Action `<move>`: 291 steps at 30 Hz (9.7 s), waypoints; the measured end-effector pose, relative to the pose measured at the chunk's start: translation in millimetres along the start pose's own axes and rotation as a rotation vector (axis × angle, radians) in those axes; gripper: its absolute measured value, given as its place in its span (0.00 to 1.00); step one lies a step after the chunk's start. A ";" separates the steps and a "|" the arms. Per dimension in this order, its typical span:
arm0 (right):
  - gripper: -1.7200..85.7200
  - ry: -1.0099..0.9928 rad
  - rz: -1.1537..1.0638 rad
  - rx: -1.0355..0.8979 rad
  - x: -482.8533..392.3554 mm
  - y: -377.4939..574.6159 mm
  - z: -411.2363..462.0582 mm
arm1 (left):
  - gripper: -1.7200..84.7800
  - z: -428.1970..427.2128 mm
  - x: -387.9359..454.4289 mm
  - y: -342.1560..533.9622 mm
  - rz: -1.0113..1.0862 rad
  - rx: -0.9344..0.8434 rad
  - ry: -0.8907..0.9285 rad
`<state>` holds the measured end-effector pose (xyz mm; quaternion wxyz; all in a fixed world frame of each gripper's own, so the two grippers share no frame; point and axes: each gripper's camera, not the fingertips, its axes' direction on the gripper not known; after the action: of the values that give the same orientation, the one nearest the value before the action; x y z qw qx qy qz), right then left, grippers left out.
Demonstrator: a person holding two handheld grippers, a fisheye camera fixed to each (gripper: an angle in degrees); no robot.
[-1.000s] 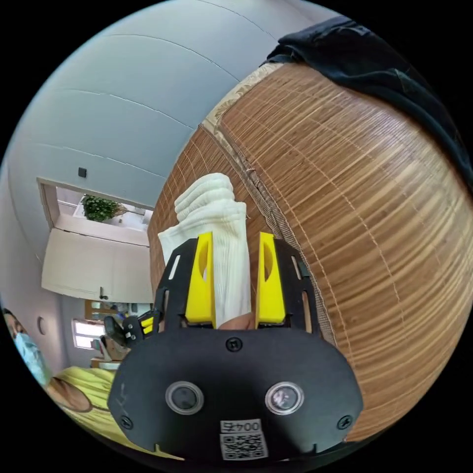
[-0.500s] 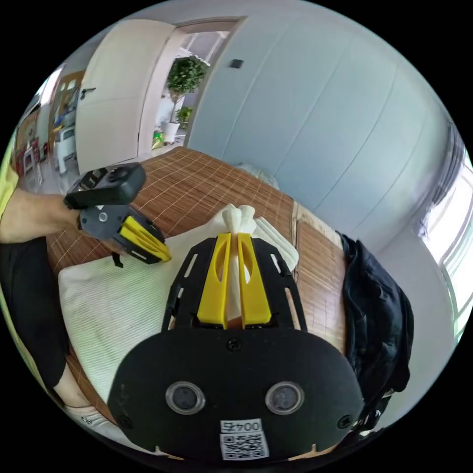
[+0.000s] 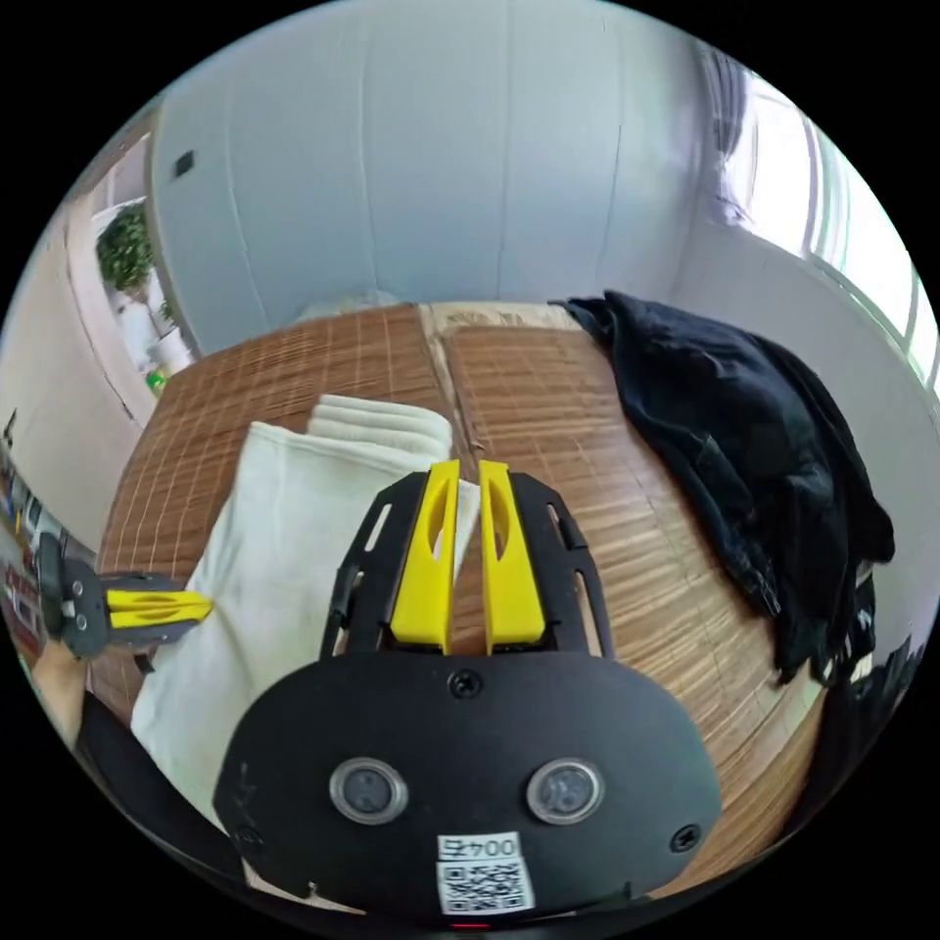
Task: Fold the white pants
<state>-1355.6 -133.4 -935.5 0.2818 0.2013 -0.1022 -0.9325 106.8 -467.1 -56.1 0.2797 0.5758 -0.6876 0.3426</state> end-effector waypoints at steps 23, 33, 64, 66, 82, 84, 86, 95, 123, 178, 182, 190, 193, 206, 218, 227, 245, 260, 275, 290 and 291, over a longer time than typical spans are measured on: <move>0.06 -0.287 -0.645 -0.243 -237.5 -97.5 137.3 | 0.02 2.3 3.6 -8.2 0.027 0.003 -0.003; 0.02 -0.177 -0.730 0.133 -233.2 35.6 30.3 | 0.02 2.6 17.2 -13.5 0.045 -0.001 -0.041; 0.06 -0.530 0.220 -0.011 82.5 60.7 139.5 | 0.02 6.2 34.6 -24.9 0.032 0.006 -0.013; 0.06 -0.714 0.022 0.018 50.9 66.9 112.6 | 0.02 6.2 38.1 -25.8 0.033 0.005 -0.018; 0.12 -0.332 -0.029 -0.199 52.1 52.1 192.6 | 0.02 6.5 50.2 -30.7 0.033 0.005 -0.009; 0.12 -0.300 -0.052 -0.248 46.7 51.4 201.8 | 0.02 6.0 52.6 -31.1 0.034 0.005 -0.013; 0.09 -0.301 -0.047 -0.256 45.3 54.0 204.2 | 0.02 5.3 54.7 -31.5 0.035 0.006 -0.017; 0.04 -0.101 -0.097 -0.142 46.8 61.0 167.7 | 0.02 2.0 60.0 -33.9 0.035 0.005 -0.023; 0.10 -0.326 0.132 -0.117 77.6 80.6 139.9 | 0.02 -12.9 49.9 -43.6 0.029 0.009 -0.010; 0.03 -0.129 -0.100 0.078 3.2 19.3 24.0 | 0.02 -39.7 -30.4 -62.2 0.029 0.010 -0.022; 0.08 -0.248 -0.428 -0.080 -91.7 -13.9 54.4 | 0.02 -38.6 -36.3 -59.9 0.023 0.015 -0.016; 0.13 -0.251 -0.322 -0.207 -93.4 -56.4 39.3 | 0.02 -34.1 -43.1 -54.9 0.030 0.016 -0.018; 0.14 -0.207 -0.364 -0.245 -87.7 -21.5 -12.9 | 0.02 -30.8 -46.0 -51.0 0.032 0.019 -0.011; 0.11 -0.054 -0.478 -0.376 -144.8 167.8 -106.7 | 0.03 -10.8 10.4 -15.0 0.166 0.094 -0.237; 0.11 -0.116 -0.414 -0.296 -115.9 131.8 -183.8 | 0.12 -73.7 102.0 63.7 0.332 0.031 -0.103; 0.15 -0.063 -0.651 -0.267 -152.5 153.4 -255.9 | 0.13 -109.8 181.0 153.4 0.498 0.050 -0.310; 0.16 0.188 -1.194 -0.315 -238.4 242.5 -266.3 | 0.14 -22.4 277.6 220.4 0.760 -0.084 -0.348; 0.09 -0.100 -0.718 -0.314 -136.8 149.7 -286.6 | 0.14 5.5 294.7 243.0 0.721 -0.037 -0.479; 0.09 -0.190 -0.580 -0.289 -75.1 129.2 -289.8 | 0.24 68.7 274.0 230.1 0.672 -0.201 -0.487; 0.16 0.013 -0.803 -0.281 -116.7 168.0 -292.0 | 0.07 103.6 246.6 217.1 0.572 -0.085 -0.573; 0.16 0.028 -0.821 -0.276 -121.8 170.5 -290.7 | 0.07 103.2 249.0 214.0 0.565 -0.081 -0.575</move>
<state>-1054.5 -226.7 -1106.0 -0.0867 0.1983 0.1159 -0.9694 -147.6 -676.5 43.2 -0.0068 0.4250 -0.8819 0.2036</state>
